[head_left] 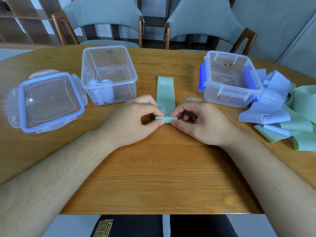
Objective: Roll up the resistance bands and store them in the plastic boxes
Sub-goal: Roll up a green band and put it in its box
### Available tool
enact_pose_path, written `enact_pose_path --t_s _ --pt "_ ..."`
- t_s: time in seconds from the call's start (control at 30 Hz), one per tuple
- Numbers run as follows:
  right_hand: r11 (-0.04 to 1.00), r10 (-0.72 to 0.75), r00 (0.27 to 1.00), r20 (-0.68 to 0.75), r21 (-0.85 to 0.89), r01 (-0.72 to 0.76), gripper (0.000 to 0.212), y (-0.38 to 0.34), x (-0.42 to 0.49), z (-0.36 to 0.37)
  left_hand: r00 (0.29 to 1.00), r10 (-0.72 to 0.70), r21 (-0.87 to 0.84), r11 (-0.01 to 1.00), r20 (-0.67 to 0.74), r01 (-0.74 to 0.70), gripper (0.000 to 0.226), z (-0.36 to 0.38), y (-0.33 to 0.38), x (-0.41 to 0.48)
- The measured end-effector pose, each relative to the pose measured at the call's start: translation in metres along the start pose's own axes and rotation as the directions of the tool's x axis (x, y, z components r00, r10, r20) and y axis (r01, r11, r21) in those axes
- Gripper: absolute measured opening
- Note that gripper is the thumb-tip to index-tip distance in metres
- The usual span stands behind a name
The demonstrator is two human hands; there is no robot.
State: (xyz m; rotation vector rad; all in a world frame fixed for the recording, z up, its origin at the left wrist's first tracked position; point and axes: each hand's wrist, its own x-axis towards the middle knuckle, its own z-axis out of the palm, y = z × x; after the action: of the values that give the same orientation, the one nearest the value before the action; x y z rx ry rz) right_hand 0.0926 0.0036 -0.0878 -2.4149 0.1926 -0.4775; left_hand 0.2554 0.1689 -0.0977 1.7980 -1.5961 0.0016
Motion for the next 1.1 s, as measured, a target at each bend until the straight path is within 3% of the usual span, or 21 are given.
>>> enact_pose_path --t_s 0.37,0.47,0.77,1.1 --pt "0.997 -0.044 0.998 -0.050 -0.070 0.041 0.011 0.001 0.003 0.004 0.999 -0.036 0.025 0.999 0.007 0.036 0.015 0.000 -0.001 0.002" --pt "0.994 -0.022 0.999 -0.029 -0.104 0.019 0.020 0.003 0.004 0.005 0.998 -0.062 0.017 0.998 0.004 0.062 0.018 0.001 -0.003 0.003" --pt "0.998 0.029 0.999 0.032 0.055 -0.031 0.019 -0.004 -0.002 -0.004 0.999 -0.017 -0.015 1.000 0.028 0.017 0.015 -0.002 0.007 -0.001" --pt "0.999 0.018 1.000 -0.012 -0.038 -0.019 0.010 0.000 -0.001 -0.002 1.000 -0.008 0.008 1.000 0.021 0.008 0.020 0.003 0.002 0.002"
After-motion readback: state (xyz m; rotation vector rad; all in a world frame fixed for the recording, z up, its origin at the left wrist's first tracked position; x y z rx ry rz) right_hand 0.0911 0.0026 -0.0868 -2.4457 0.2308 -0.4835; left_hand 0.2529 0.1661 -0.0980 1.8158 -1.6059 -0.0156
